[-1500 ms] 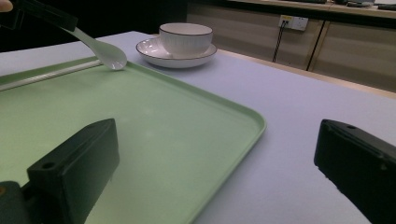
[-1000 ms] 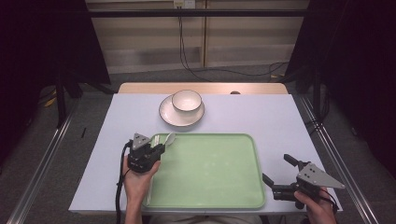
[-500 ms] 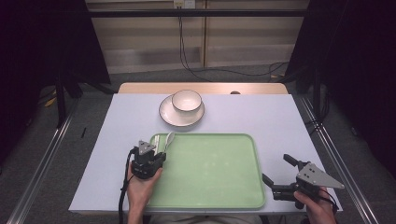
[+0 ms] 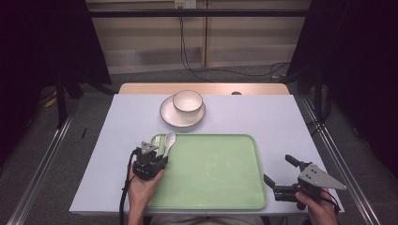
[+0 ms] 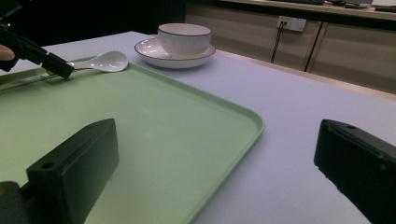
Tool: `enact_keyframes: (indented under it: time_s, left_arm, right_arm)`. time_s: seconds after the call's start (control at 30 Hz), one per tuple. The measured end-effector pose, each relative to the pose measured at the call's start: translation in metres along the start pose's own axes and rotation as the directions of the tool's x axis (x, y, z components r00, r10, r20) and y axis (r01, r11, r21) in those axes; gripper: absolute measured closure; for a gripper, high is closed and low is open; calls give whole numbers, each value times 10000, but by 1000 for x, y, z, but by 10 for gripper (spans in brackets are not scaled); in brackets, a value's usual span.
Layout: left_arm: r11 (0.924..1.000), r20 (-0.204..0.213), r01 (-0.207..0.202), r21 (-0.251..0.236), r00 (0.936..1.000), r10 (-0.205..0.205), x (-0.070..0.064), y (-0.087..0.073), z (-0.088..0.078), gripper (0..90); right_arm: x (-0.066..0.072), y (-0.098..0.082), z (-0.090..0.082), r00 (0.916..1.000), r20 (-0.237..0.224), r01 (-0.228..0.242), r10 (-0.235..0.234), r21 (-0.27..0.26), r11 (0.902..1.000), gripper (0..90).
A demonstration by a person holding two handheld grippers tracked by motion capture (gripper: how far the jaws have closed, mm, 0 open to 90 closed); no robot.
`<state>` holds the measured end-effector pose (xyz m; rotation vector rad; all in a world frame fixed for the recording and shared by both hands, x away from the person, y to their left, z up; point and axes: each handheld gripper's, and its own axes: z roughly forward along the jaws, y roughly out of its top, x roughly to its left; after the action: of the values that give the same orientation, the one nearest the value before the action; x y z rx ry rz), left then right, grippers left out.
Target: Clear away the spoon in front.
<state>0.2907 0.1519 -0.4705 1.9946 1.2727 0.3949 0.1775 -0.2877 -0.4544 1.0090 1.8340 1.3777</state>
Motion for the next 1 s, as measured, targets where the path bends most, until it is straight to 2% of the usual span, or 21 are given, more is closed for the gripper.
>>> enact_keyframes:
  time_s: [0.13, 0.43, 0.5, 0.57, 0.63, 0.7, 0.73, 0.77, 0.93, 1.0]
  left_arm:
    - [9998, -255, -100, 180, 9996, 105, -3, 0, 2, 781]
    - [9996, -124, -122, 253, 9998, 125, -1, 0, 1, 722]
    - [9998, -204, -56, 206, 9998, 60, -1, 0, 1, 684]
    - [9997, -315, -183, 158, 9993, 188, -2, 0, 0, 638]
    - [9998, -197, -165, -87, 9997, 163, -3, 1, 2, 606]
    - [9997, -136, -244, -68, 9996, 243, -3, 1, 1, 576]
    - [9997, -88, -194, -147, 9998, 192, -2, 1, 1, 517]
    - [9994, -44, -164, -313, 9999, 163, -1, 1, 0, 517]
    - [9961, -273, -311, -826, 9992, 289, 4, 3, -5, 356]
    - [9953, -89, -148, -961, 9999, 140, 7, 4, -6, 291]
  right_arm:
    - [0, 0, -1, 10000, 24, 6, -6, 24, 10000, 0]
    - [0, 0, -1, 10000, -5, -12, 12, 26, 10000, 0]
    - [0, 0, -1, 10000, 10, -5, 5, 20, 10000, 0]
    - [0, 0, -1, 10000, -24, 19, -19, 29, 10000, 0]
    - [0, 0, 0, 10000, 2, -8, 8, 12, 10000, 0]
    - [0, 0, 0, 10000, -19, 4, -4, 16, 10000, 0]
    - [0, 0, -1, 10000, -15, 7, -7, 27, 10000, 0]
    - [0, 0, -1, 10000, -15, 7, -7, 27, 10000, 0]
    - [0, 0, -1, 10000, 1, -38, 38, 12, 10000, 0]
    - [0, 0, 0, 10000, 13, -58, 58, 10, 10000, 0]
